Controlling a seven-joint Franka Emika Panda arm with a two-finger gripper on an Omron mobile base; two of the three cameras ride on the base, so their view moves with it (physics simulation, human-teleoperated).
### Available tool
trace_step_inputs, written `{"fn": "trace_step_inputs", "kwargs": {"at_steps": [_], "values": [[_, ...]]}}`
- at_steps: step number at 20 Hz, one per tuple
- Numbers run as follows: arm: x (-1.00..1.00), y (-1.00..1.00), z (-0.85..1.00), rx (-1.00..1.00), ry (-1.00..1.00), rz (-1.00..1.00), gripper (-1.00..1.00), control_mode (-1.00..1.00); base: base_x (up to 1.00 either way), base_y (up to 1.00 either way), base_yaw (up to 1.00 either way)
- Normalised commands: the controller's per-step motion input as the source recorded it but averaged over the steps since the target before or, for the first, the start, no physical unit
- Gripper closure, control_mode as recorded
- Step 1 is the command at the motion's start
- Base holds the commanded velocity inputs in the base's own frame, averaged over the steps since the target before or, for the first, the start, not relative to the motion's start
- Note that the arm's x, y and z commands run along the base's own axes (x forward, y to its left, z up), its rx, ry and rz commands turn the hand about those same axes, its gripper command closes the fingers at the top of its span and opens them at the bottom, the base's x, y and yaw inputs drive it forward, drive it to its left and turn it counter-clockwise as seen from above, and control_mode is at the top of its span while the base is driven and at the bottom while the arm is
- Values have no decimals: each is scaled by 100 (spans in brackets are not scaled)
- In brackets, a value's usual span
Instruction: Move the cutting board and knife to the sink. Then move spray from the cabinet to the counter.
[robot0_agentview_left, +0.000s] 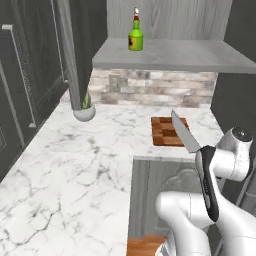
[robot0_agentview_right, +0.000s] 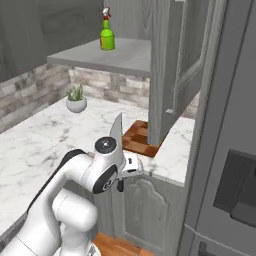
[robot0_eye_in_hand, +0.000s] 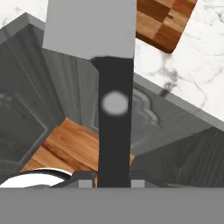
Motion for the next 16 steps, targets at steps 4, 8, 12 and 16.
{"fn": "trace_step_inputs", "kwargs": {"at_steps": [4, 8, 12, 16], "values": [[0, 0, 0, 0, 0, 0, 100, 100, -62, 6, 58], [0, 0, 0, 0, 0, 0, 100, 100, -57, 13, 61], [0, 0, 0, 0, 0, 0, 100, 100, -61, 23, 62], [0, 0, 0, 0, 0, 0, 100, 100, -88, 5, 59]]}}
